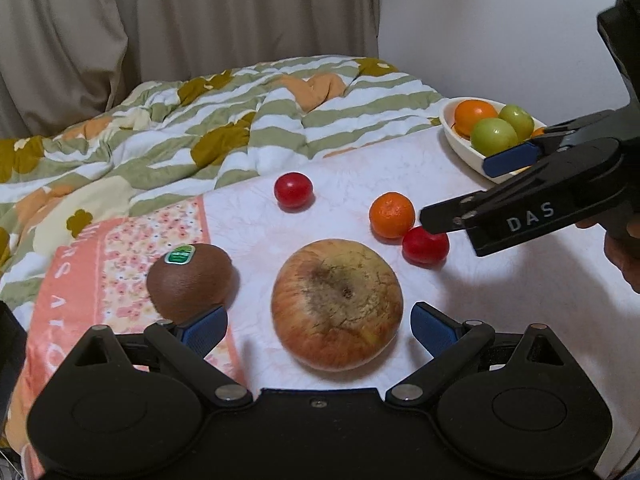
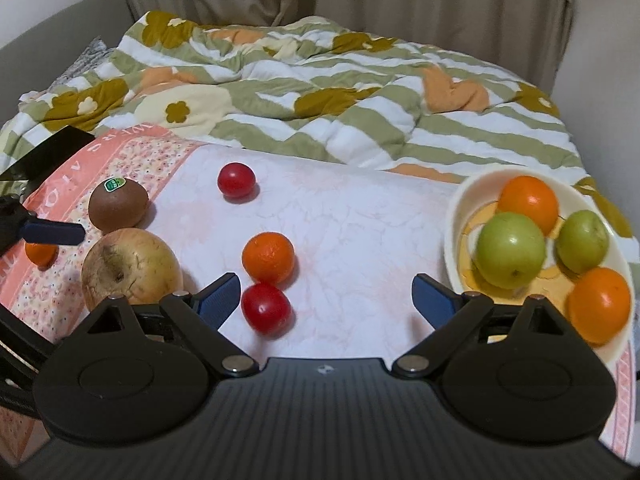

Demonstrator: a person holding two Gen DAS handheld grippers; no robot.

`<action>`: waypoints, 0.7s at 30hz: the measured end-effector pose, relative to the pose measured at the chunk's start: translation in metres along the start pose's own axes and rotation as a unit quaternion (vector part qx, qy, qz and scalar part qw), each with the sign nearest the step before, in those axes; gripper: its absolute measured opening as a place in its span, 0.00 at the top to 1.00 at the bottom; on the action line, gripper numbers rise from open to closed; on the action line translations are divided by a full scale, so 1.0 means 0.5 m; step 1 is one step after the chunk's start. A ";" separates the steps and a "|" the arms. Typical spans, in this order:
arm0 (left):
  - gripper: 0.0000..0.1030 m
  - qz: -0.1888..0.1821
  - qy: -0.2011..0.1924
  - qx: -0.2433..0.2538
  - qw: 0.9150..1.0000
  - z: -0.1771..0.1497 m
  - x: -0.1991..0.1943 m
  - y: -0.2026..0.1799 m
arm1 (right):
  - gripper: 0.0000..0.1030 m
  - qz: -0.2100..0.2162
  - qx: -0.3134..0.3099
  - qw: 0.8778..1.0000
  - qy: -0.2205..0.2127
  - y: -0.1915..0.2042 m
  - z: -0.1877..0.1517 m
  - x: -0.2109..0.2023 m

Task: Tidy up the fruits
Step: 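Move both tools back toward the red apple and cherry tomatoes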

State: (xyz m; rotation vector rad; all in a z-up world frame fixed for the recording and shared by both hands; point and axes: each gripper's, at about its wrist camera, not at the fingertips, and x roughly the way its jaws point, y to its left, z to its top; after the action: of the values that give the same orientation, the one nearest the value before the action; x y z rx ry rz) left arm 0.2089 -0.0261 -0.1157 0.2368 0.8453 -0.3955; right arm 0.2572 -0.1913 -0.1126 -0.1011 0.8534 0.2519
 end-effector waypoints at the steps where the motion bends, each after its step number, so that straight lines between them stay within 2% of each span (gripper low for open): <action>1: 0.04 -0.001 0.002 -0.003 1.000 0.002 0.004 -0.003 | 0.00 0.005 -0.004 1.000 0.002 -0.001 0.004 0.006; 4: 0.05 0.002 0.009 -0.011 1.000 0.009 0.017 -0.010 | 0.03 0.020 -0.010 1.000 0.009 0.000 0.014 0.021; 7: 0.13 0.004 0.015 -0.023 1.000 0.013 0.027 -0.013 | 0.12 0.041 -0.017 0.999 0.019 0.004 0.022 0.037; 10: 0.24 0.005 0.025 -0.026 0.999 0.014 0.039 -0.015 | 0.15 0.054 -0.025 0.998 0.025 0.009 0.028 0.048; 17: 0.25 0.010 0.027 -0.030 0.999 0.013 0.039 -0.019 | 0.27 0.076 -0.032 0.996 0.034 0.021 0.037 0.070; 21: 0.25 0.016 0.031 -0.029 0.999 0.012 0.035 -0.019 | 0.30 0.082 -0.033 0.995 0.037 0.025 0.040 0.079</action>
State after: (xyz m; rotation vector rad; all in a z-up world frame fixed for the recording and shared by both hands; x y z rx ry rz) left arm 0.2192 -0.0413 -0.1256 0.2094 0.9120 -0.3346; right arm 0.2933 -0.1682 -0.1291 -0.1032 0.9288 0.4320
